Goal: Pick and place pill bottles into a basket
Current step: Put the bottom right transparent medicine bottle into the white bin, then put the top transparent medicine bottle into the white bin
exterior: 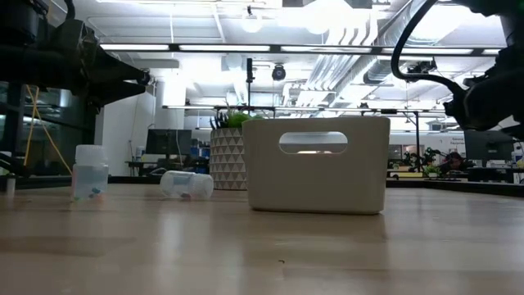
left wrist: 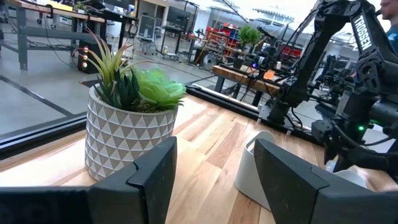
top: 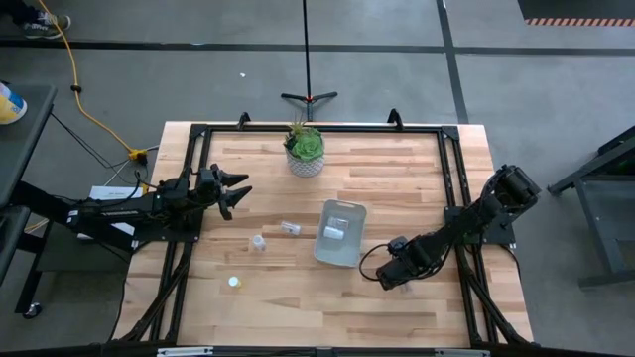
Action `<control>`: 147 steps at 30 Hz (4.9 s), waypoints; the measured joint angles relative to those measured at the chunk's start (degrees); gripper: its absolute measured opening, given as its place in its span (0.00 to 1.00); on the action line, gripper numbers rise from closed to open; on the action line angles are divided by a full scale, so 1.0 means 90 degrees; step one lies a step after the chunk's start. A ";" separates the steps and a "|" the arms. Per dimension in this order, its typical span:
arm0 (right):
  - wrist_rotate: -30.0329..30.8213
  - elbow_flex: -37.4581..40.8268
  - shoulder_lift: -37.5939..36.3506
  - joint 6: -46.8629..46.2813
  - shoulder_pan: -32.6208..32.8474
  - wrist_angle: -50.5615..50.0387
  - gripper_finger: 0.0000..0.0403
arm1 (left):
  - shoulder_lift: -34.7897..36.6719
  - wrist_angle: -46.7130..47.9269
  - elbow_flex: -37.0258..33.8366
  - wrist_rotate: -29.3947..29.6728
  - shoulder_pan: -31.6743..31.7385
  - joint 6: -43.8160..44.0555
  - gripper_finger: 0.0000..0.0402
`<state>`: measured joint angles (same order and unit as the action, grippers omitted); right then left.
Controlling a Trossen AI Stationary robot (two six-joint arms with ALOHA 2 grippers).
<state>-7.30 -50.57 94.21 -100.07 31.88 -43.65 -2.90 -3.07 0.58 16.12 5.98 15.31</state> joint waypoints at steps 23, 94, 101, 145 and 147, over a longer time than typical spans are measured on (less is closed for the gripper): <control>0.1640 -0.0005 -0.1324 0.0976 -0.1205 0.1457 0.31 | 0.0001 -0.0002 0.0000 0.0015 0.0002 0.0000 0.62; 0.2816 -0.0002 -0.1764 0.6439 -0.2186 0.6079 0.45 | 0.0002 -0.0005 0.0000 -0.0012 0.0002 0.0000 0.62; 0.3139 -0.0012 -0.2906 0.8168 -0.1682 0.5530 0.34 | 0.0002 -0.0003 0.0000 -0.0009 0.0002 0.0000 0.62; 0.0085 0.4941 -0.7764 0.9522 -0.4409 0.7234 0.00 | 0.0000 0.0036 0.0027 0.1163 0.0002 0.0024 0.62; 0.0370 0.4942 -0.8340 0.9456 -0.4235 0.6446 0.00 | 0.0000 0.0046 0.0029 0.1161 0.0002 0.0024 0.62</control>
<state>-3.97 -6.09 19.16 -14.97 -6.24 14.37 -2.90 -2.66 0.84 26.57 6.00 15.53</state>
